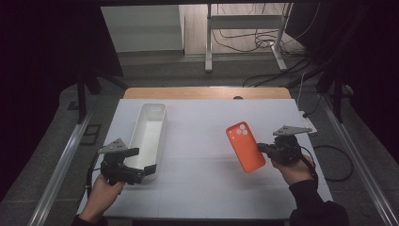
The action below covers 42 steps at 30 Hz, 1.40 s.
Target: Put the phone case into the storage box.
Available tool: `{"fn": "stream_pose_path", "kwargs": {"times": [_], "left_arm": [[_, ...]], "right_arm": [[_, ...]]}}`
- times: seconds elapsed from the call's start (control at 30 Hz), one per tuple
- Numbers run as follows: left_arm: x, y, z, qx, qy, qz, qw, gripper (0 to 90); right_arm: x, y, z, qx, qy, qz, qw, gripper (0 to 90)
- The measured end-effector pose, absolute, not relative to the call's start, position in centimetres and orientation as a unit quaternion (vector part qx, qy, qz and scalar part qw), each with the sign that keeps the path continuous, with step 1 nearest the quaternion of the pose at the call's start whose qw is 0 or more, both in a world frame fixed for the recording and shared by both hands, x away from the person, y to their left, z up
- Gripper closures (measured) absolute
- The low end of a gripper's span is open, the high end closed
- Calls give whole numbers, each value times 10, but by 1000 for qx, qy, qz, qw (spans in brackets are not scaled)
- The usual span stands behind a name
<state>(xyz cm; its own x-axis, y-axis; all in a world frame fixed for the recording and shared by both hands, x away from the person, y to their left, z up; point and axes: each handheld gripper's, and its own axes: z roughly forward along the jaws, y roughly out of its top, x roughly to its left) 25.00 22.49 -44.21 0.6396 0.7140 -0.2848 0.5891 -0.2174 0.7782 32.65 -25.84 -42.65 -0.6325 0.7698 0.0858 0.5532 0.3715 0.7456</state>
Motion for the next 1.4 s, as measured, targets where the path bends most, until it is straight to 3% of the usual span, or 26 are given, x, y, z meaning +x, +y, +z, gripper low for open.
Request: {"fn": "stream_pose_path", "kwargs": {"times": [1.4], "left_arm": [[304, 164, -435, 780, 383, 1, 494, 0]], "right_arm": [[313, -215, -417, 363, 820, 422, 136, 895]]}}
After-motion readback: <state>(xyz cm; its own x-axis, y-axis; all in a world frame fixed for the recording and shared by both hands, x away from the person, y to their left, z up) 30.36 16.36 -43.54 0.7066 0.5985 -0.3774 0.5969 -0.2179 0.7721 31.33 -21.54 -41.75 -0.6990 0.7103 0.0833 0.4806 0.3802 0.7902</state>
